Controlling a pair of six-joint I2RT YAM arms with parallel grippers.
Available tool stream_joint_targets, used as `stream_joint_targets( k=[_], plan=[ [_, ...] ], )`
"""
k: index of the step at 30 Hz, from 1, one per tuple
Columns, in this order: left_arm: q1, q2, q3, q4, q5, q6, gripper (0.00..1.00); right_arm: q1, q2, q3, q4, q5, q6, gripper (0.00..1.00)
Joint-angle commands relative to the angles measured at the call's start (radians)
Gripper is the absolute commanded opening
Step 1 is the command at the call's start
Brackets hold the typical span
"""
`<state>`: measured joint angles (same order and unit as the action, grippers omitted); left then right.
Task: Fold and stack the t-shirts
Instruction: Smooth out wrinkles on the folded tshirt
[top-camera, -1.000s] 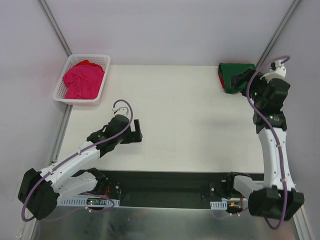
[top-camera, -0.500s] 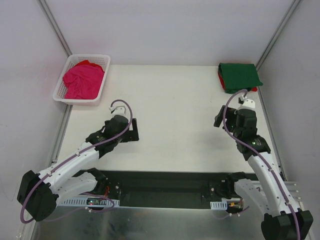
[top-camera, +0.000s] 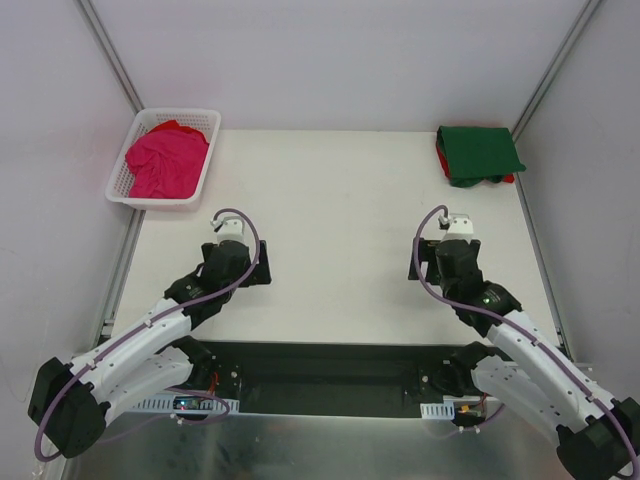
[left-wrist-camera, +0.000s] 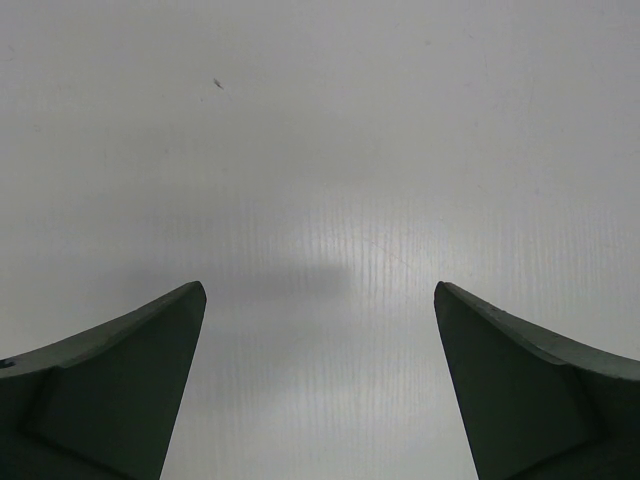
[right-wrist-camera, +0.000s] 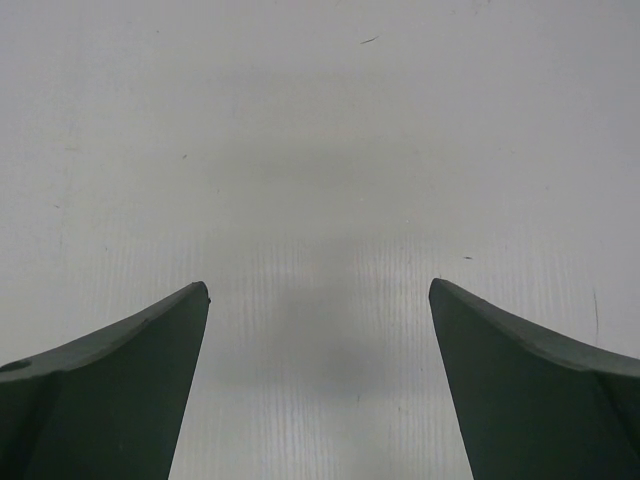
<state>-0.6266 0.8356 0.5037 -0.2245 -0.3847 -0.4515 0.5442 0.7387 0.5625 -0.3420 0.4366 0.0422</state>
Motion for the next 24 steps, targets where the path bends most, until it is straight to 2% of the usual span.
stream_joint_targets(
  k=[1, 24],
  plan=[
    [0.007, 0.003, -0.010, 0.040, -0.036, 0.034, 0.99, 0.016, -0.004, -0.001, 0.014, 0.100, -0.004, 0.96],
    [0.007, -0.024, -0.022, 0.043, -0.051, 0.031, 0.99, 0.023, -0.027, -0.021, 0.038, 0.137, -0.030, 0.96]
  ],
)
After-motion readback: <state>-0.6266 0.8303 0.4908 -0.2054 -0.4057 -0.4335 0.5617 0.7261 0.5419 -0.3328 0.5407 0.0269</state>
